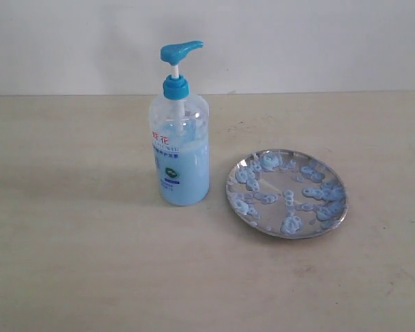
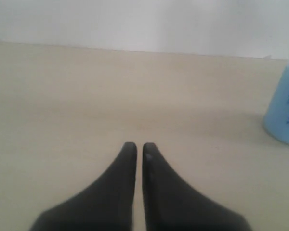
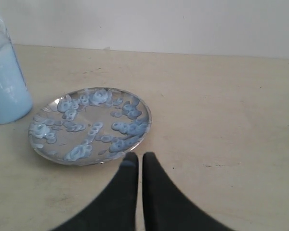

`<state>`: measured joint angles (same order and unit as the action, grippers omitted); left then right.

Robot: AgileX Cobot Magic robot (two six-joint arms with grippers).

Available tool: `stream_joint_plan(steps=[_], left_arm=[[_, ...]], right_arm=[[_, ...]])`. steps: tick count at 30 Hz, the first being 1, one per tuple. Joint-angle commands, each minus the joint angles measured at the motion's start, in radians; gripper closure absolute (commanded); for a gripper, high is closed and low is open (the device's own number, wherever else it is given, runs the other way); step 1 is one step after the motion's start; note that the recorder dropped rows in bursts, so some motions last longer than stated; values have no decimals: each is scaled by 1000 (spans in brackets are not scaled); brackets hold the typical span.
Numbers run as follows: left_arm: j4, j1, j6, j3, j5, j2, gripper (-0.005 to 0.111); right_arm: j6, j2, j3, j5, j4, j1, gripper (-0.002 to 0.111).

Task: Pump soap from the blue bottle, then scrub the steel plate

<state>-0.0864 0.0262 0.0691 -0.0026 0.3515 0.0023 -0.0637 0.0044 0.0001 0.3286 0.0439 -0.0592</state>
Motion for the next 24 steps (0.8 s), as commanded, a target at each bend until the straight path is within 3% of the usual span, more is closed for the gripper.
stream_joint_plan(steps=[1, 24], left_arm=[[-62, 57, 106, 3, 6, -2, 103], [-75, 60, 107, 3, -2, -2, 103]], right_arm=[[-5, -4, 0, -7, 2, 9, 108], [-5, -4, 0, -7, 2, 9, 108]])
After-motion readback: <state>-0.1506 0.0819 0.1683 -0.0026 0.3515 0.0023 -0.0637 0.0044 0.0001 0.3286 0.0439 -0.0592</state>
